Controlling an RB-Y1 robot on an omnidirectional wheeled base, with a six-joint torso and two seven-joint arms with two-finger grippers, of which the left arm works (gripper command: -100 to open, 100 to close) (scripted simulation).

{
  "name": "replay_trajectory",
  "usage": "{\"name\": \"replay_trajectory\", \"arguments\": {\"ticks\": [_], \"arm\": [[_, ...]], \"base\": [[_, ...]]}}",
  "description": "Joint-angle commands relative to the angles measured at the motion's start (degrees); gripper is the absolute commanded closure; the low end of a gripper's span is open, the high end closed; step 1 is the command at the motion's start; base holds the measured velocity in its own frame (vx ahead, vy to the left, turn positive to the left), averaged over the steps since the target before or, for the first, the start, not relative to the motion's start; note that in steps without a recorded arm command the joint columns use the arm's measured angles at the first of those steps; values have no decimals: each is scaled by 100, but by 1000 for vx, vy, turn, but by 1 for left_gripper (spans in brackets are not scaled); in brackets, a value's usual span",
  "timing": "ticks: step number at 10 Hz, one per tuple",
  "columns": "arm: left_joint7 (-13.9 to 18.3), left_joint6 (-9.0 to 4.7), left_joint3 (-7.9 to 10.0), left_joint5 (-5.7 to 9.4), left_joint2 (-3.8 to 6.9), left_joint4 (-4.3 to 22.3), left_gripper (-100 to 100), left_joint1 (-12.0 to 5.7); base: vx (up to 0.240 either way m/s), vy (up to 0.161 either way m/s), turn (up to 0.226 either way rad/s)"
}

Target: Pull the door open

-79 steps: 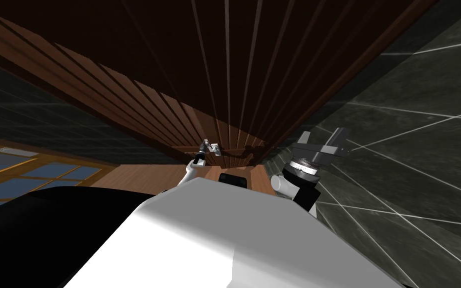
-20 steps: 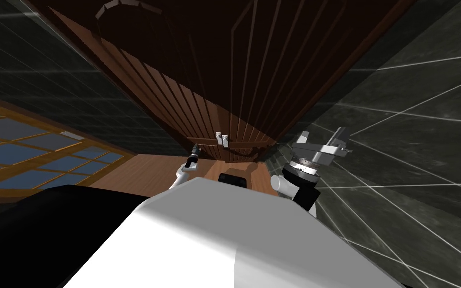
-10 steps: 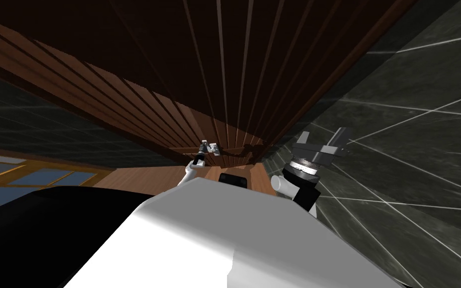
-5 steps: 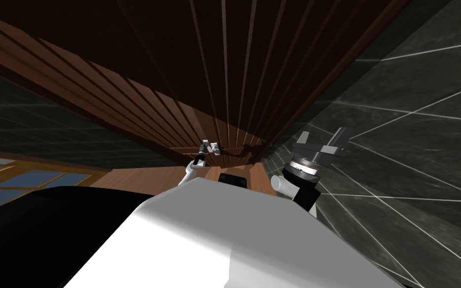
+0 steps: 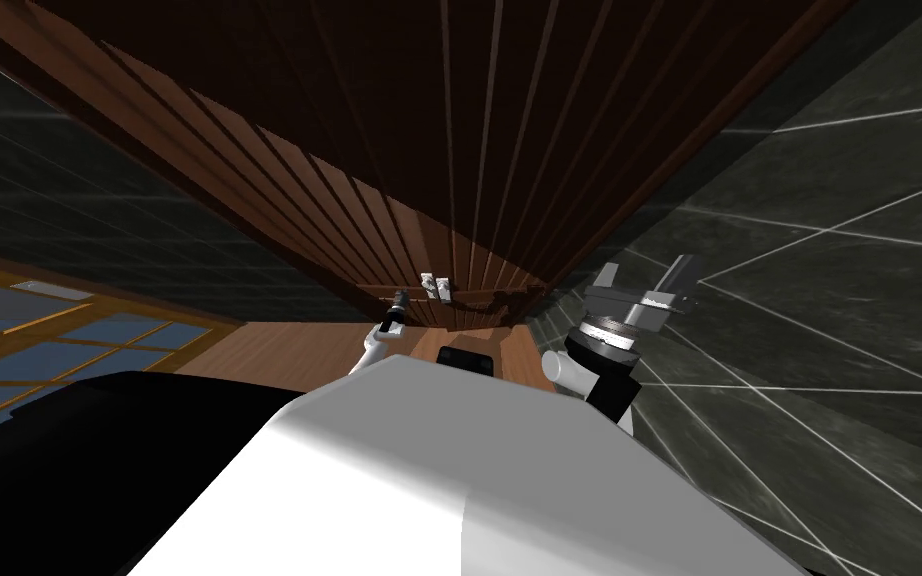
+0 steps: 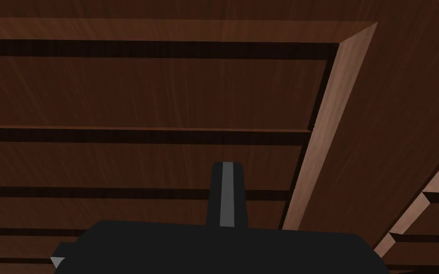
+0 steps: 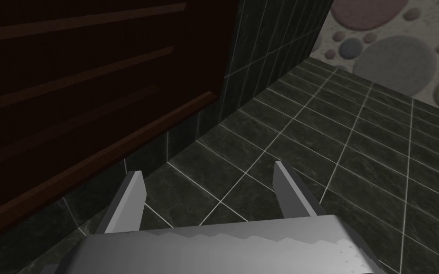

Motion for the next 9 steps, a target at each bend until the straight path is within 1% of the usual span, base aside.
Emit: {"name": "replay_trajectory", "arguments": {"ticks": [1,4,5,6,7,8,9], "arm": [[27,8,-34,2,7,-44,-100,46],[73,13,-147,-5,1,-150,-100,104],[94,13,-220,-12,-13,-209,-100,107],[116,6,-349,-28,-52,-301,-100,55],[91,57,-271,-21,-48,-347,-100,127],[79,76,-108,-1,31,-277,-100,199],[69,83,-16,10,73,-229,-100,227]], "base": [[-166,-66,4],[-194,-55,-9],[-196,-69,-59],[-143,-126,-179],[-57,-60,-33],[-36,31,173],[-16,81,176]]}}
